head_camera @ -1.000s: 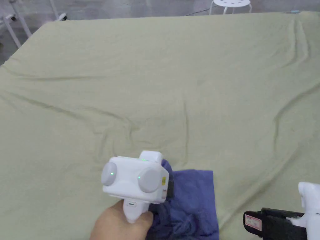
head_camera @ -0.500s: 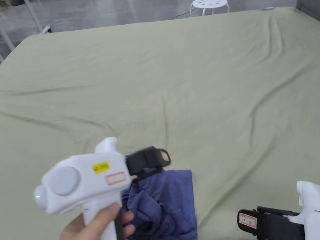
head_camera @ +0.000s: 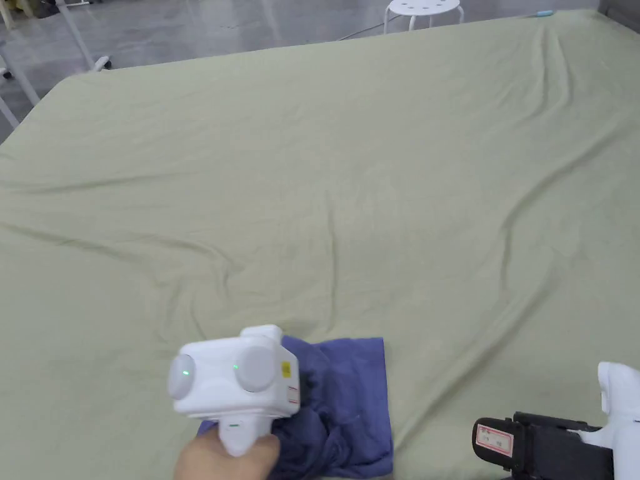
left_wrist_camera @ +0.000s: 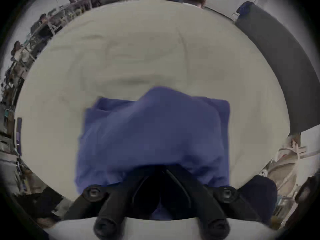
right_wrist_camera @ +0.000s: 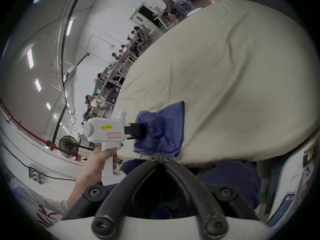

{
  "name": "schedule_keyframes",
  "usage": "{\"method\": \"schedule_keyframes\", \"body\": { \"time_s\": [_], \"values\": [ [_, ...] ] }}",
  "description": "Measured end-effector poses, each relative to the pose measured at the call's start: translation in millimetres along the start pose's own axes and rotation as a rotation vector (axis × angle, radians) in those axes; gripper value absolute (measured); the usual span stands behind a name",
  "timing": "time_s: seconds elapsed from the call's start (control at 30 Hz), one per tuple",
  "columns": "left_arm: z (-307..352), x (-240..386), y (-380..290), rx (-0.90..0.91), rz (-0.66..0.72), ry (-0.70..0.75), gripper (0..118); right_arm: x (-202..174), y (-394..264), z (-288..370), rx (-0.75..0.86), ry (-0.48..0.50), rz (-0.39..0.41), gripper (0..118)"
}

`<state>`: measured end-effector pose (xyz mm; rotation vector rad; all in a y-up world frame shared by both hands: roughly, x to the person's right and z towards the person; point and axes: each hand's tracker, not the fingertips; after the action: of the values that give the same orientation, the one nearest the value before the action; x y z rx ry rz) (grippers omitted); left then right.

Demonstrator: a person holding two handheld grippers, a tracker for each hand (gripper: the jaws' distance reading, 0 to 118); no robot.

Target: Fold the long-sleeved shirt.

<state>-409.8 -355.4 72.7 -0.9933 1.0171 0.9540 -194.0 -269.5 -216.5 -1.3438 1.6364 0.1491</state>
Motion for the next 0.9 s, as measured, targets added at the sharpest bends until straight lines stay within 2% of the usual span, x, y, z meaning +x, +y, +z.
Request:
{"method": "schedule_keyframes", "body": {
  "time_s": [0.1,0.2,0.27,0.33,0.43,0.47,0.63,0.67,0.77,0.83,0.9],
  "values": [
    [12,37,-5,0.093,-0.078,-0.052,0,2,-3,5,0.004,-0.021,-0.003,0],
    [0,53,3,0.038,-0.024,-0.269,0,4,-4,6,0.003,-0.030,-0.021,0],
    [4,75,-2,0.008,-0.038,-0.305,0,4,-5,5,0.001,-0.033,-0.031,0],
    [9,78,-3,0.010,-0.024,-0.350,0,3,-6,5,0.004,-0.038,-0.035,0],
    [46,68,-4,0.062,0.032,-0.569,0,1,-3,9,0.039,-0.017,-0.047,0],
    [61,58,-2,0.092,0.043,-0.599,0,1,-1,9,0.053,-0.001,-0.053,0],
    [127,-38,15,0.285,0.154,-0.549,0,-9,17,-8,0.066,0.044,-0.065,0],
    [140,-53,17,0.302,0.175,-0.513,0,-13,22,-15,0.065,0.058,-0.063,0],
    [152,-97,14,0.319,0.195,-0.285,0,-35,41,-49,0.040,0.067,-0.068,0],
    [143,-128,15,0.302,0.208,-0.218,0,-57,55,-81,-0.010,0.079,-0.016,0],
    [132,-150,8,0.260,0.293,-0.247,0,-82,70,-125,-0.089,0.090,0.021,0]
  ]
}}
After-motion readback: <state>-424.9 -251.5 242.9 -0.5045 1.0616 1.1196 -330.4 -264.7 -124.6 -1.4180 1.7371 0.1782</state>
